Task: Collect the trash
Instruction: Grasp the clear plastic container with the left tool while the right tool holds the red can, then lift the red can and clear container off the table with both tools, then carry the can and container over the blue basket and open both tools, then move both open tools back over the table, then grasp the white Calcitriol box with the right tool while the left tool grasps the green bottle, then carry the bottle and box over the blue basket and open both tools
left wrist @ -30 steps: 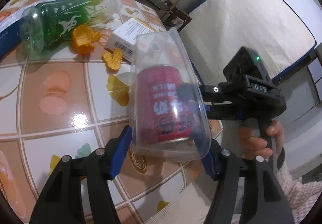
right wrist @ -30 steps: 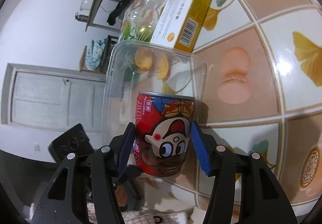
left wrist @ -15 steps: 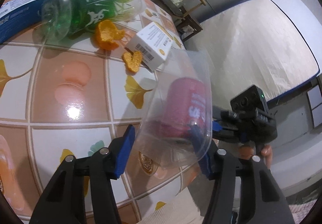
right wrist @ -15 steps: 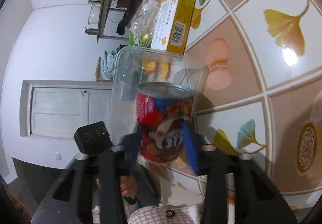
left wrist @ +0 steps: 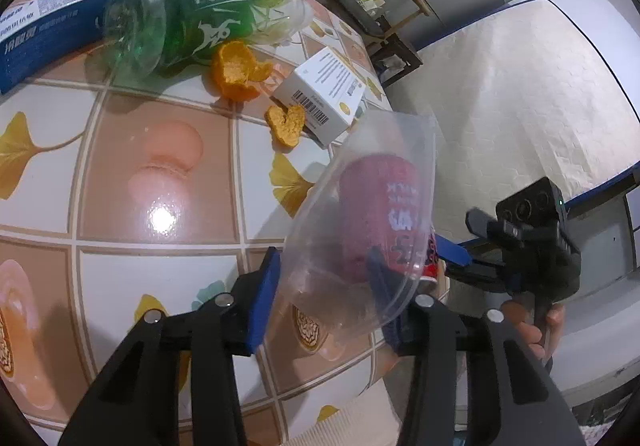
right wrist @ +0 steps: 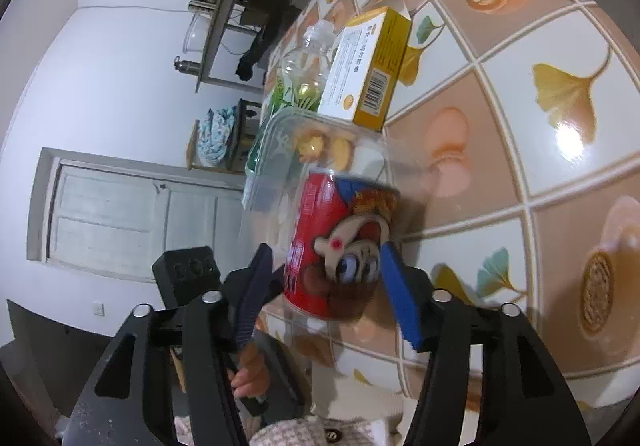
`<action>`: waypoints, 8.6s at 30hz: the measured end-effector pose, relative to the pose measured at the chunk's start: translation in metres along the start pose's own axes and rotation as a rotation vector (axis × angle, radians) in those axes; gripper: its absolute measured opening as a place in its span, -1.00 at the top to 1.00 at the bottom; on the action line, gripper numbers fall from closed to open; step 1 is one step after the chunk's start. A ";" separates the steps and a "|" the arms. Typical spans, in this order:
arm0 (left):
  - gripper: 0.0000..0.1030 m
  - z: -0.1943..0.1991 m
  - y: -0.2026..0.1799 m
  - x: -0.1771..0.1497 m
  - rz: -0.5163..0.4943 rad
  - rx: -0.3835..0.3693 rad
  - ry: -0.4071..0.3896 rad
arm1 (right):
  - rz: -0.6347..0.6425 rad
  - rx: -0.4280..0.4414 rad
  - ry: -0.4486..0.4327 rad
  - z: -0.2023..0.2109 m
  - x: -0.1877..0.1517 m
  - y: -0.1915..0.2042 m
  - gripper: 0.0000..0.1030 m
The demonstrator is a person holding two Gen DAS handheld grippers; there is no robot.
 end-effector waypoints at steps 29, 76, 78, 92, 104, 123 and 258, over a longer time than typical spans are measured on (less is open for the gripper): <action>0.37 -0.008 -0.023 -0.005 -0.154 0.140 -0.045 | -0.097 -0.105 0.080 -0.037 0.000 -0.009 -0.24; 0.80 0.006 0.008 0.008 -0.070 0.241 -0.035 | 0.647 -0.640 -0.358 0.041 -0.044 0.016 -0.30; 0.79 0.002 0.008 0.009 -0.070 0.252 -0.031 | 0.646 -0.637 -0.350 0.039 -0.042 0.016 -0.30; 0.93 0.004 -0.002 0.008 -0.100 0.310 -0.060 | 0.660 -0.626 -0.348 0.035 -0.048 0.016 -0.24; 0.93 0.007 -0.061 0.018 -0.186 0.273 -0.103 | 0.585 -0.547 -0.525 0.113 -0.056 0.018 -0.24; 0.93 -0.296 -0.332 -0.026 -0.557 0.152 0.409 | -0.042 -0.819 -0.845 0.366 -0.090 -0.176 -0.24; -0.16 -0.082 -0.015 0.201 -0.606 0.724 0.094 | 0.436 -0.628 -0.056 -0.015 0.054 -0.019 -0.50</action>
Point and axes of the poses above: each gripper's, at about its wrist camera, not at the fingertips, and z roughly against the way its jaws point, y to its left, x to its top, the point moved 3 cm from there along -z, roughly the way its jaws point, and after that the axes turned 7 degrees about x, right-handed, at the moved point
